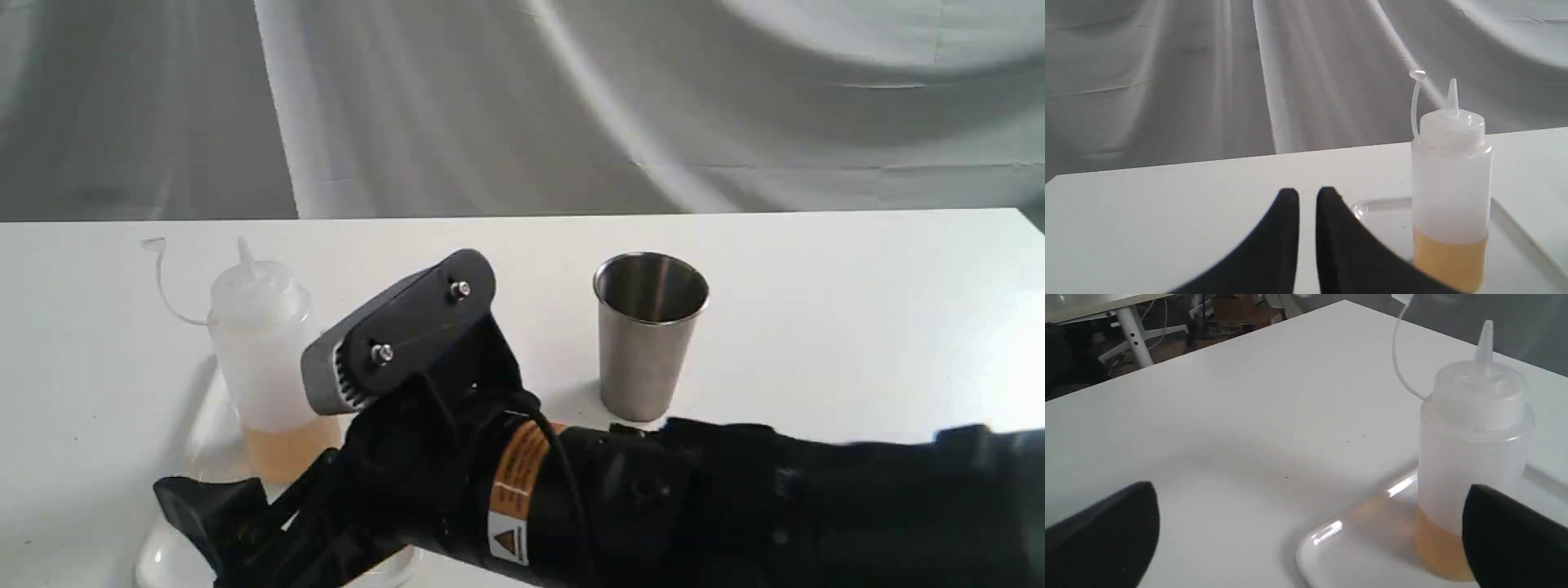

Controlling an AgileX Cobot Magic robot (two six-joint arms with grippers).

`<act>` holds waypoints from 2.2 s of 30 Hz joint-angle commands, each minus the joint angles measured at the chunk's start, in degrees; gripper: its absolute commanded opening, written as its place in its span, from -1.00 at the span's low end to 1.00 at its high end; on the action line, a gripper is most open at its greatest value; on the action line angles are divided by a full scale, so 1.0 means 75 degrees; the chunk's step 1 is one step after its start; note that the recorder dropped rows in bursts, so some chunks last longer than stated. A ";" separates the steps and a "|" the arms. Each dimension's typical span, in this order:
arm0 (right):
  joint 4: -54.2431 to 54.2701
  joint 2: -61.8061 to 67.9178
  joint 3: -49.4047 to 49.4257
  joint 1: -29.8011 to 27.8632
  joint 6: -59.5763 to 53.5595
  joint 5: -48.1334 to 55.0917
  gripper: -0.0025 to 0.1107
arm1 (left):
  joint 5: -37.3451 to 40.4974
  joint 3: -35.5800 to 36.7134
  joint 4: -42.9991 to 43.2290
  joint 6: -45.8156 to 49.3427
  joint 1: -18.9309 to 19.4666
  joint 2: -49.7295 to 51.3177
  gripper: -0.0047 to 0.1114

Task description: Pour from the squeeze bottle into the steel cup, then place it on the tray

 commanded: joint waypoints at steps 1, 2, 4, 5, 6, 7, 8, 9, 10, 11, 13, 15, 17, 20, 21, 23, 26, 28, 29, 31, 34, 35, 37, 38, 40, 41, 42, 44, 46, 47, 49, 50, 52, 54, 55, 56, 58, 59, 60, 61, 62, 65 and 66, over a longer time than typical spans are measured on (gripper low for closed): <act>0.0083 -0.0530 0.0358 0.0146 -0.0036 0.0021 0.90 | -0.0012 0.0034 0.0006 -0.0018 -0.0037 -0.0035 -0.78; 0.0083 -0.0733 0.0494 0.0168 -0.0036 0.0021 0.90 | -0.0012 0.0034 0.0006 -0.0018 -0.0037 -0.0035 -0.78; 0.0083 -0.1024 0.0696 0.0168 -0.0036 0.0040 0.88 | -0.0012 0.0034 0.0006 -0.0018 -0.0037 -0.0035 -0.78; 0.0103 -0.1179 0.0779 0.0168 -0.0036 0.0080 0.86 | -0.0012 0.0034 0.0006 -0.0018 -0.0037 -0.0035 -0.78; 0.0154 -0.1338 0.0895 0.0168 -0.0036 0.0184 0.82 | -0.0012 0.0034 0.0006 -0.0018 -0.0037 -0.0035 -0.78; 0.0190 -0.1497 0.0961 0.0168 -0.0036 0.0274 0.78 | -0.0012 0.0034 0.0006 -0.0036 -0.0037 -0.0035 -0.78; 0.0204 -0.1617 0.1050 0.0168 -0.0036 0.0374 0.70 | -0.0012 0.0034 0.0006 -0.0036 -0.0037 -0.0035 -0.78; 0.0204 -0.1788 0.1137 0.0168 -0.0036 0.0430 0.59 | -0.0012 0.0034 0.0006 -0.0036 -0.0037 -0.0035 -0.78; 0.0204 -0.1870 0.1215 0.0168 -0.0036 0.0447 0.49 | -0.0012 0.0034 0.0006 -0.0036 -0.0037 -0.0035 -0.78; 0.0204 -0.2023 0.1339 0.0168 -0.0036 0.0447 0.32 | -0.0012 0.0034 0.0006 -0.0036 -0.0037 -0.0035 -0.78; 0.0204 -0.2238 0.1530 0.0168 -0.0036 0.0447 0.03 | -0.0012 0.0034 0.0006 -0.0036 -0.0037 -0.0035 -0.78; 0.0229 -0.2460 0.1741 0.0168 -0.0036 0.0447 -0.28 | -0.0012 0.0034 0.0006 -0.0036 -0.0037 -0.0035 -0.78; 0.0257 -0.2672 0.1933 0.0168 -0.0036 0.0447 -0.50 | -0.0012 0.0034 0.0006 -0.0036 -0.0037 -0.0035 -0.78; 0.0293 -0.3010 0.2194 0.0168 -0.0068 0.0447 -0.83 | -0.0012 0.0034 0.0006 -0.0015 -0.0037 -0.0035 -0.78; 0.0359 -0.3132 0.2278 0.0168 -0.0068 0.0447 -0.93 | -0.0012 0.0034 0.0006 -0.0015 -0.0037 -0.0035 -0.78; 0.0481 -0.3412 0.2450 0.0168 -0.0131 0.0447 -0.96 | -0.0012 0.0034 0.0006 -0.0015 -0.0037 -0.0035 -0.78; 0.0906 -0.3793 0.2683 0.0168 -0.0281 0.0399 -0.96 | -0.0012 0.0034 0.0006 -0.0015 -0.0037 -0.0035 -0.78; 0.0980 -0.4028 0.2817 0.0168 -0.0298 0.0399 -0.96 | -0.0012 0.0034 0.0006 -0.0015 -0.0037 -0.0035 -0.78; 0.0980 -0.4174 0.2909 0.0168 -0.0298 0.0399 -0.96 | -0.0012 0.0034 0.0006 -0.0015 -0.0037 -0.0035 -0.78; 0.0980 -0.4351 0.3020 0.0168 -0.0298 0.0399 -0.96 | -0.0012 0.0034 0.0006 -0.0031 -0.0037 -0.0035 -0.78; 0.0980 -0.4575 0.3172 0.0168 -0.0298 0.0399 -0.96 | -0.0012 0.0034 0.0006 -0.0031 -0.0037 -0.0035 -0.78; 0.0966 -0.4625 0.3206 0.0168 -0.0298 0.0399 -0.96 | -0.0012 0.0034 0.0006 -0.0031 -0.0037 -0.0035 -0.78; 0.0781 -0.4712 0.3246 0.0168 -0.0336 0.0399 -0.96 | -0.0012 0.0034 0.0006 -0.0031 -0.0037 -0.0035 -0.78; 0.0659 -0.4750 0.3278 0.0168 -0.0336 0.0399 -0.96 | -0.0012 0.0034 0.0006 -0.0031 -0.0037 -0.0035 -0.78; 0.0435 -0.4837 0.3292 0.0168 -0.0336 0.0441 -0.96 | -0.0012 0.0034 0.0006 -0.0031 -0.0037 -0.0035 -0.78; 0.0400 -0.4856 0.3292 0.0168 -0.0336 0.0440 -0.96 | -0.0012 0.0034 0.0006 -0.0031 -0.0037 -0.0035 -0.78; 0.0358 -0.4854 0.3329 0.0168 -0.0336 0.0459 -0.96 | -0.0012 0.0034 0.0006 -0.0031 -0.0037 -0.0035 -0.78; 0.0363 -0.4854 0.3431 0.0168 -0.0378 0.0428 -0.96 | -0.0012 0.0034 0.0006 -0.0004 -0.0037 -0.0035 -0.78; 0.0363 -0.4854 0.3563 0.0168 -0.0669 0.0399 -0.96 | -0.0012 0.0034 0.0006 -0.0004 -0.0037 -0.0035 -0.78; 0.0363 -0.4854 0.3646 0.0168 -0.0878 0.0399 -0.96 | -0.0012 0.0034 0.0006 -0.0004 -0.0037 -0.0035 -0.78; 0.0400 -0.4854 0.3829 0.0168 -0.1036 0.0368 -0.96 | -0.0012 0.0034 0.0006 -0.0004 -0.0037 -0.0035 -0.78; 0.0518 -0.4886 0.3931 0.0168 -0.1036 0.0301 -0.96 | -0.0012 0.0034 0.0006 -0.0004 -0.0037 -0.0035 -0.78; 0.0824 -0.4945 0.4109 0.0168 -0.1042 0.0190 -0.96 | -0.0012 0.0034 0.0006 -0.0004 -0.0037 -0.0035 -0.78; 0.0952 -0.5134 0.4357 0.0168 -0.1042 0.0122 -0.96 | -0.0012 0.0034 0.0006 -0.0004 -0.0037 -0.0035 -0.78; 0.0952 -0.5219 0.4432 0.0168 -0.1042 0.0122 -0.96 | -0.0012 0.0034 0.0006 -0.0038 -0.0037 -0.0035 -0.78; 0.0952 -0.5329 0.4509 0.0168 -0.1042 0.0122 -0.96 | -0.0012 0.0034 0.0006 -0.0038 -0.0037 -0.0035 -0.78; 0.1016 -0.5533 0.4641 0.0168 -0.1042 0.0136 -0.96 | -0.0012 0.0034 0.0006 -0.0038 -0.0037 -0.0035 -0.78; 0.1065 -0.5600 0.4690 0.0168 -0.1042 0.0136 -0.96 | -0.0012 0.0034 0.0006 -0.0038 -0.0037 -0.0035 -0.78; 0.1087 -0.5662 0.4732 0.0168 -0.1042 0.0136 -0.96 | -0.0012 0.0034 0.0006 -0.0038 -0.0037 -0.0035 -0.78; 0.1087 -0.5730 0.4804 0.0168 -0.1042 0.0136 -0.96 | -0.0012 0.0034 0.0006 -0.0038 -0.0037 -0.0035 -0.78; 0.1087 -0.5762 0.4848 0.0168 -0.1042 0.0153 -0.96 | -0.0012 0.0034 0.0006 -0.0038 -0.0037 -0.0035 -0.78; 0.1087 -0.5762 0.5072 0.0168 -0.1042 0.0137 -0.96 | -0.0012 0.0034 0.0006 -0.0038 -0.0037 -0.0035 -0.78; 0.1087 -0.5762 0.5139 0.0168 -0.1042 0.0137 -0.96 | -0.0012 0.0034 0.0006 -0.0038 -0.0037 -0.0035 -0.78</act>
